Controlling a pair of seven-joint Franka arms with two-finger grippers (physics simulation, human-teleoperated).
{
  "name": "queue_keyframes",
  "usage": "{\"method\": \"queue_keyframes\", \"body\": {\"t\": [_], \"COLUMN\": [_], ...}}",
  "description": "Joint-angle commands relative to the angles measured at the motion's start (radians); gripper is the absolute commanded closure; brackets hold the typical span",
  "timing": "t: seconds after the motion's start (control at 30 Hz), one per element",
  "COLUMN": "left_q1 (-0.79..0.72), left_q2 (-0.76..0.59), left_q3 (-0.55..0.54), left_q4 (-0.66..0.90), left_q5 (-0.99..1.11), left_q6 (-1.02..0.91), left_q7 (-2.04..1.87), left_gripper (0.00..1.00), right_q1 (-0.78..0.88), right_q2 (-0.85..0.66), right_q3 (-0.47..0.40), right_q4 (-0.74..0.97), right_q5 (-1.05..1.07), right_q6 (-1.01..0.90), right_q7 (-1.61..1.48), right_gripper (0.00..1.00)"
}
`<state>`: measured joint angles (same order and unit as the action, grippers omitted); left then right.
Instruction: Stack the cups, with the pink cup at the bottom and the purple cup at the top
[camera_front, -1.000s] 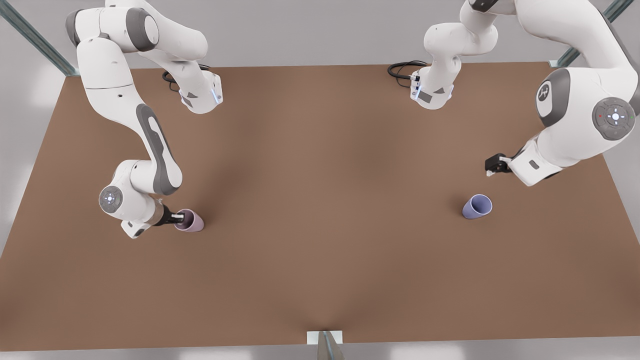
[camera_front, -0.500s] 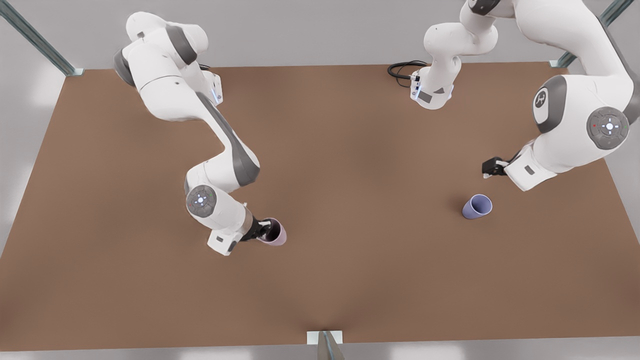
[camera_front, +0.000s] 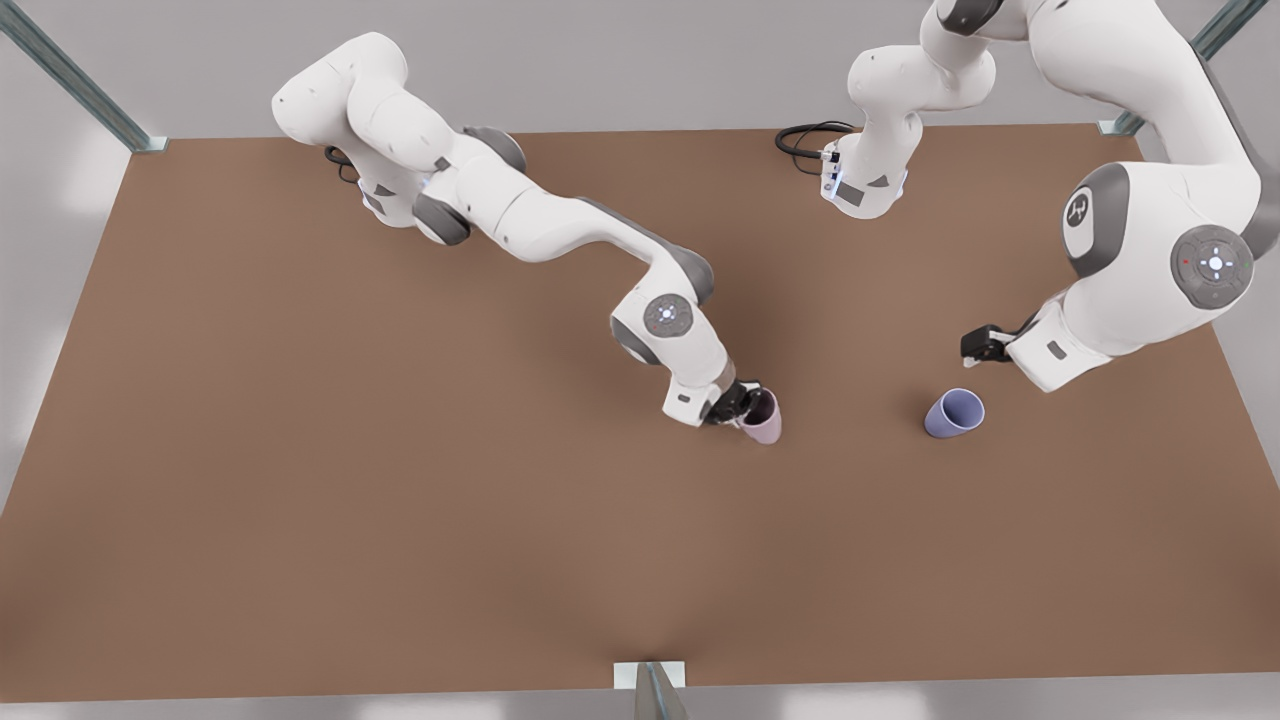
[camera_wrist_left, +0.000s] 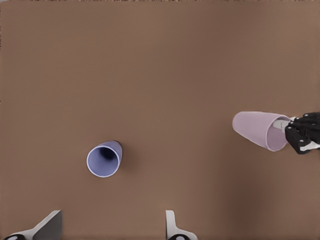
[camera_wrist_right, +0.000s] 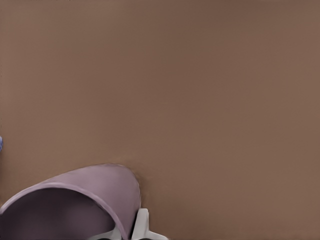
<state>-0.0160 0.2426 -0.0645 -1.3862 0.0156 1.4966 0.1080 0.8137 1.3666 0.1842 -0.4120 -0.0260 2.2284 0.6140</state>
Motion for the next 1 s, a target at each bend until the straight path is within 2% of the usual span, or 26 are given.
{"method": "queue_keyframes", "body": {"t": [0.0, 0.07, 0.23, 0.3, 0.43, 0.53, 0.57, 0.6, 0.67, 0.97], "left_q1": [0.001, 0.001, 0.016, 0.042, 0.119, 0.134, 0.134, 0.136, 0.136, 0.136], "left_q2": [0.003, 0.027, 0.145, 0.101, 0.103, 0.138, 0.149, 0.152, 0.158, 0.205], "left_q3": [0.002, 0.002, 0.051, 0.08, 0.097, 0.097, 0.097, 0.097, 0.097, 0.097], "left_q4": [-0.001, -0.007, -0.048, -0.157, -0.382, -0.413, -0.421, -0.425, -0.439, -0.462], "left_q5": [0.001, 0.003, 0.014, 0.011, 0.003, 0.0, 0.0, 0.0, 0.0, 0.0], "left_q6": [-0.001, 0.008, 0.249, 0.306, 0.606, 0.62, 0.62, 0.619, 0.62, 0.668], "left_q7": [-0.001, 0.001, 0.001, 0.024, 0.081, 0.079, 0.079, 0.079, 0.079, 0.079], "left_gripper": [0.0, 0.0, 0.0, 0.0, 0.0, 0.0, 0.0, 0.0, 0.0, 0.0], "right_q1": [0.007, 0.007, 0.007, 0.007, 0.007, 0.007, 0.007, 0.007, 0.007, 0.013], "right_q2": [0.011, 0.014, 0.003, 0.002, -0.006, -0.004, 0.0, 0.002, 0.002, 0.002], "right_q3": [0.006, 0.006, 0.003, 0.003, 0.003, 0.003, 0.003, 0.001, 0.003, 0.004], "right_q4": [-0.002, -0.016, -0.018, -0.016, -0.018, -0.022, -0.024, -0.024, -0.028, -0.03], "right_q5": [-0.005, -0.008, -0.009, -0.009, -0.008, -0.008, -0.009, -0.009, -0.009, -0.009], "right_q6": [0.152, 0.082, -0.087, -0.104, -0.158, -0.178, -0.178, -0.176, -0.17, -0.035], "right_q7": [0.345, 0.332, 0.265, 0.259, 0.257, 0.257, 0.257, 0.257, 0.257, 0.257], "right_gripper": [0.79, 0.79, 0.79, 0.79, 0.79, 0.79, 0.73, 0.48, 0.13, 0.09]}}
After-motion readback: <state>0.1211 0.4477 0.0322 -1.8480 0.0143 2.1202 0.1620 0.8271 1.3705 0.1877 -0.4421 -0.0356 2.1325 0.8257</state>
